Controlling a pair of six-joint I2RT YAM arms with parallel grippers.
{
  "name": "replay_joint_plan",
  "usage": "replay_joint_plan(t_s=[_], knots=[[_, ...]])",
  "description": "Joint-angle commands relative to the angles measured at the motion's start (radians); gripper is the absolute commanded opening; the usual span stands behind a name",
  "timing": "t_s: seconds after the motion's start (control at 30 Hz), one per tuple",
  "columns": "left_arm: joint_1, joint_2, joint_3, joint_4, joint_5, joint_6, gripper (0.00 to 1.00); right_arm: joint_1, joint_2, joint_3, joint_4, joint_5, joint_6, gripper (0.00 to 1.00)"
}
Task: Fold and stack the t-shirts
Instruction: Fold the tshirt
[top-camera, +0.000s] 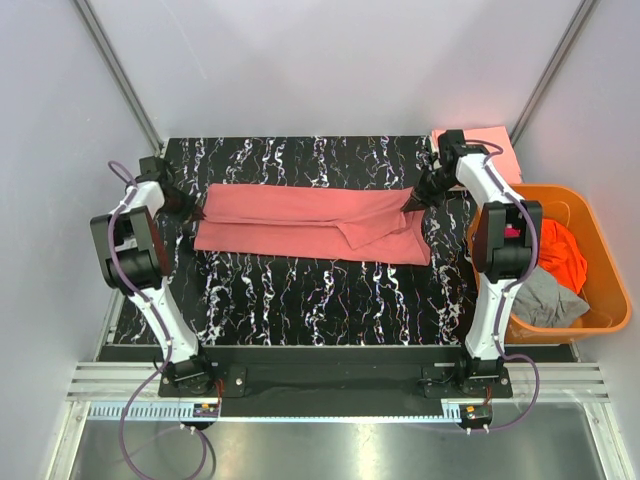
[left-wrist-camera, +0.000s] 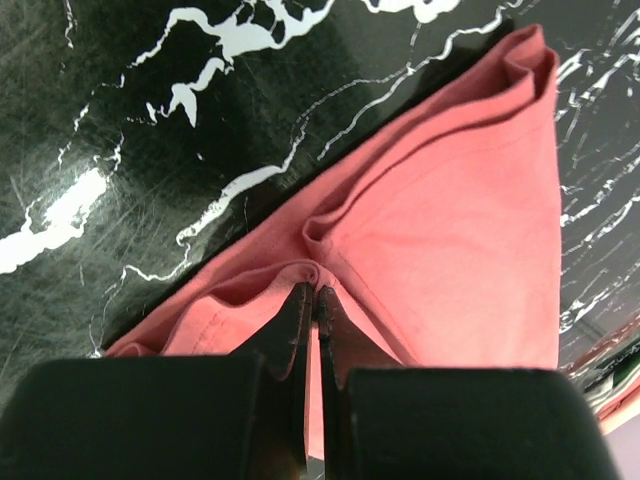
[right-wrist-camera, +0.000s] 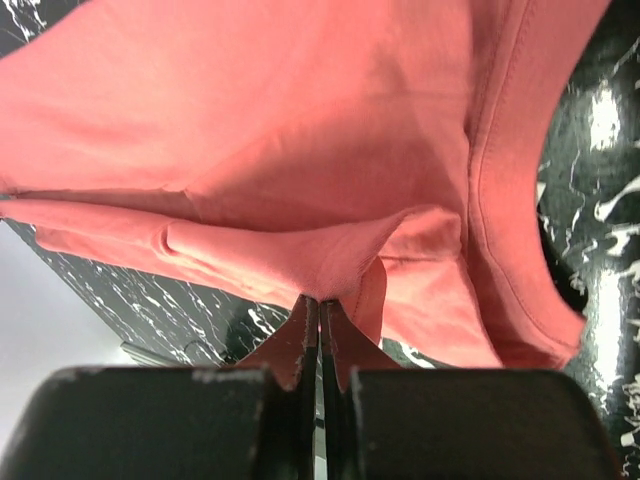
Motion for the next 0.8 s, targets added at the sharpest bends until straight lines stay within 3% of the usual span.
replay_joint_plan(t_s=[0.0, 0.27, 0.37, 0.4, 0.47, 0.57, 0.67, 0.77], knots=[[0.002, 0.023, 0.05, 0.029, 0.009, -0.016, 0.0, -0.008, 0.029, 0.066, -0.004, -0.01, -0.017, 0.0], [0.004, 0.047, 0.075, 0.027, -0.011, 0.005, 0.07, -0.016, 0.11, 0.136, -0.003, -0.012, -0.011, 0.06], [0.004, 0.047, 0.09, 0.026, -0.016, 0.017, 0.25, -0.028, 0.145, 0.167, -0.004, 0.011, -0.006, 0.11], [0.001, 0.041, 0.101, 0.021, -0.025, 0.043, 0.3, -0.039, 0.155, 0.175, -0.004, 0.018, -0.005, 0.14], [-0.005, -0.003, 0.111, 0.012, -0.086, 0.075, 0.43, -0.047, 0.164, 0.21, -0.009, 0.025, -0.012, 0.34], [-0.008, -0.078, 0.104, 0.0, -0.134, 0.131, 0.54, -0.079, 0.17, 0.274, -0.043, 0.027, -0.034, 0.5], [-0.017, -0.149, 0.052, 0.0, -0.135, 0.151, 0.54, -0.079, 0.138, 0.278, -0.053, 0.027, -0.04, 0.6], [-0.046, -0.204, -0.013, 0.0, -0.129, 0.152, 0.54, -0.061, 0.08, 0.232, -0.049, 0.008, -0.044, 0.64]])
